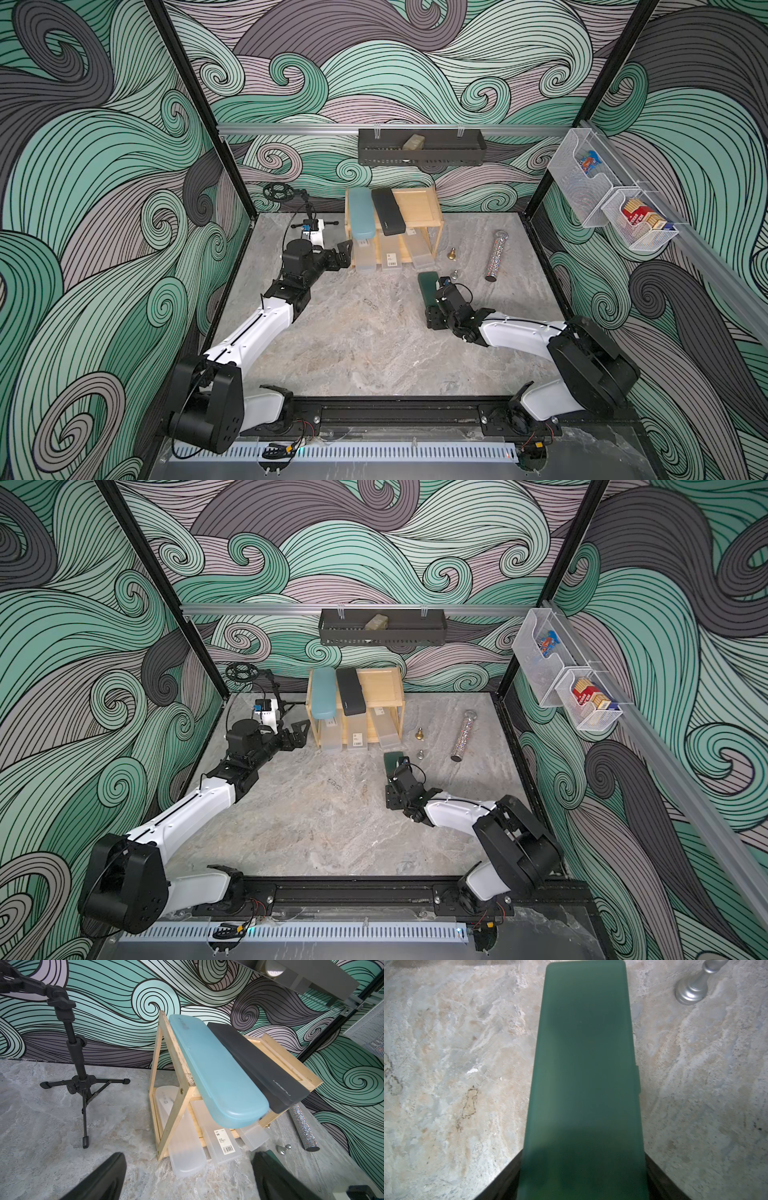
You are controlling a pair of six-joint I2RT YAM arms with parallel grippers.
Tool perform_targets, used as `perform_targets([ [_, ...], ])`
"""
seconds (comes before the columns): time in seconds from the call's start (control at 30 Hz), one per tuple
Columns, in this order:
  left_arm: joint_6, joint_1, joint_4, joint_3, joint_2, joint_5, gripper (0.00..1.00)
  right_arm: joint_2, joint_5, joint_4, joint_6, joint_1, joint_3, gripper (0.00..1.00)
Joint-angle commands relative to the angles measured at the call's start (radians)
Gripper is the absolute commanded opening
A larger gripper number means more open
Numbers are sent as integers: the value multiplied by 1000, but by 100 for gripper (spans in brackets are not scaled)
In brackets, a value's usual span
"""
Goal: Remove the pencil cases from the shelf
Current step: Place the pencil case at the center of the board.
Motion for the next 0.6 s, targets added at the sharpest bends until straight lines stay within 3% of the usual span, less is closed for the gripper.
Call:
perform_targets([
  [0.0, 16, -5, -8, 12, 6, -7, 99, 25, -41, -39, 5, 0, -21, 77],
  [0.3, 16, -5, -14, 12, 1, -11, 99, -27, -40, -40, -2, 0, -28, 86],
  [0.43, 14, -6, -16, 12, -3, -11, 99, -113, -32, -81, -18, -1, -4, 100],
  [0.57, 11, -4, -12, 13, -10, -7, 98, -234, -14, -172, -68, 4, 78, 100],
])
